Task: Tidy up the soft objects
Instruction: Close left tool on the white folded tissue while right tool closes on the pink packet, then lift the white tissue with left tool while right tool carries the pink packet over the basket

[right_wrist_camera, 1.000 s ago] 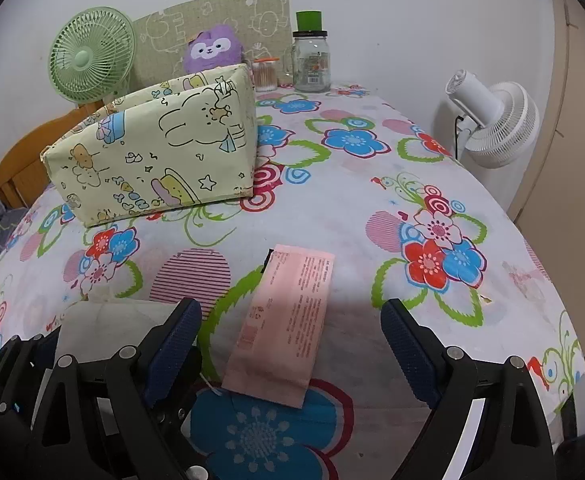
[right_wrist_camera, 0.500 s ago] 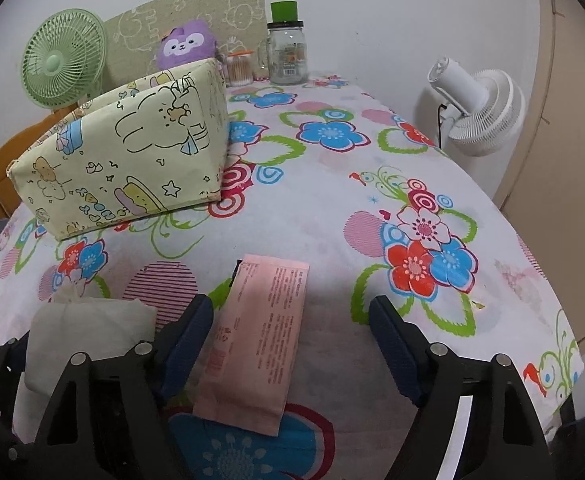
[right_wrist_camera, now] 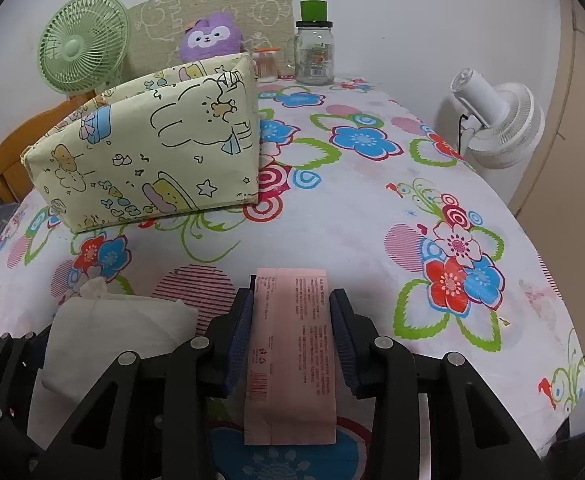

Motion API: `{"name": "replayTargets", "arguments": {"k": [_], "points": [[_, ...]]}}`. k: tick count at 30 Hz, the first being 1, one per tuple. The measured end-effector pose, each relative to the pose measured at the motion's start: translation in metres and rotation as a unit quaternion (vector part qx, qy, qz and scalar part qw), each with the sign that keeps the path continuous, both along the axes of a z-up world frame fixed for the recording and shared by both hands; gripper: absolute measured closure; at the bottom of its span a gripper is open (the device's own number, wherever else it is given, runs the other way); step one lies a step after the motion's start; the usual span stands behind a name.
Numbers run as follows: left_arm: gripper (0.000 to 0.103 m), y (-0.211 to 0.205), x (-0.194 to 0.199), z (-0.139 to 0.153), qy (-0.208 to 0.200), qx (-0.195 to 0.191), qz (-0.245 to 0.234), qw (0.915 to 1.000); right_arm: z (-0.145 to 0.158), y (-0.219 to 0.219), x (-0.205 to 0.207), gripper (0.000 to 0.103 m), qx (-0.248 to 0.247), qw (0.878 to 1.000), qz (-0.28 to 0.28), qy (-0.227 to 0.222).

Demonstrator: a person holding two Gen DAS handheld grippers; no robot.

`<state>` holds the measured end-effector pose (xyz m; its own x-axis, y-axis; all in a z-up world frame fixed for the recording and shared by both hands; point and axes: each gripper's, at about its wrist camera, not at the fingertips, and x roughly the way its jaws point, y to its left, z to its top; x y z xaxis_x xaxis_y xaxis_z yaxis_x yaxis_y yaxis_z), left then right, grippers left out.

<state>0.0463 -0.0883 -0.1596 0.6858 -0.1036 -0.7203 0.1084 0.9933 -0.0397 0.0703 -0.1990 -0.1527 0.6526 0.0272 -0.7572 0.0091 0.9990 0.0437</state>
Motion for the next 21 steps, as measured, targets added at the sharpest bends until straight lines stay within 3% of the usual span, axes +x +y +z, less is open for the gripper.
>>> {"name": "replayTargets", "arguments": {"k": [21], "points": [[0.018,0.027,-0.002,0.018,-0.004,-0.023,0.023,0.9994,0.021,0.026,0.002,0.061,0.007,0.999,0.033,-0.013]]}}
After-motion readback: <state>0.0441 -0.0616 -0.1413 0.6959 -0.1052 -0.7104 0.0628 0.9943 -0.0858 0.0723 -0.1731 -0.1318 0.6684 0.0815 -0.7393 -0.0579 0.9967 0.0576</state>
